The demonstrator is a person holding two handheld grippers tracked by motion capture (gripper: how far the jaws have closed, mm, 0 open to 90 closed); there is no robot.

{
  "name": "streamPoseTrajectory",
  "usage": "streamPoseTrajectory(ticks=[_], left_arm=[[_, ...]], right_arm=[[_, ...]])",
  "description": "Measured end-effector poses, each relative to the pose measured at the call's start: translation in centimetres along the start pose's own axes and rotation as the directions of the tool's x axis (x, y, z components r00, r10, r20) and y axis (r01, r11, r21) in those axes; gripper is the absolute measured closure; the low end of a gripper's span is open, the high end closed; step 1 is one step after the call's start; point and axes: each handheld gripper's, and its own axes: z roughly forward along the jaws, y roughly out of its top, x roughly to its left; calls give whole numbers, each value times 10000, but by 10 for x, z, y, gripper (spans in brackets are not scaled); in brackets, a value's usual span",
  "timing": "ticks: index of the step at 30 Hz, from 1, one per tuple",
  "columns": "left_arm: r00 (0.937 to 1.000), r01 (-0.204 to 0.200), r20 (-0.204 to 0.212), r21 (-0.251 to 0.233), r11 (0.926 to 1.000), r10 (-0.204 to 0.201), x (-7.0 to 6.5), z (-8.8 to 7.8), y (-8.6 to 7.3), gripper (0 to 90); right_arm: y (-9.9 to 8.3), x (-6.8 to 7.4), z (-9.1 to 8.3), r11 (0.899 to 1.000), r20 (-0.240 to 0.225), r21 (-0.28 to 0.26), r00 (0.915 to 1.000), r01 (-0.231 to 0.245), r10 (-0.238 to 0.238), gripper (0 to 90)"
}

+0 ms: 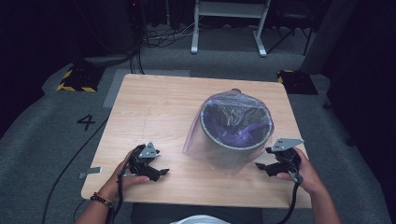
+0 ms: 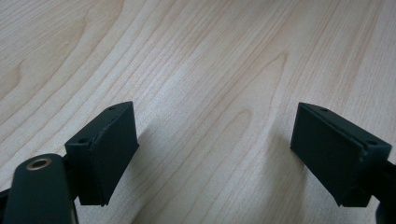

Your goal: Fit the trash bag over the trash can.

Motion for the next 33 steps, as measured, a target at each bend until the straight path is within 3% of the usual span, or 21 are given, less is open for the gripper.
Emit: streamPoseTrajectory(ticks=[9, 21, 33], left_arm=[[10000, -5, 0, 1, 10000, 5, 0, 0, 0, 144], [10000, -7, 1, 2, 10000, 7, 0, 0, 0, 145], [10000, -1, 5, 8, 10000, 1, 0, 0, 0, 144]], right_arm=[[-16, 1, 5, 10000, 71, 68, 10000, -70, 70, 238], [-39, -2, 3, 9991, 256, -278, 9991, -330, 337, 237], [-63, -9, -2, 9904, 752, -673, 9892, -1211, 1261, 235]])
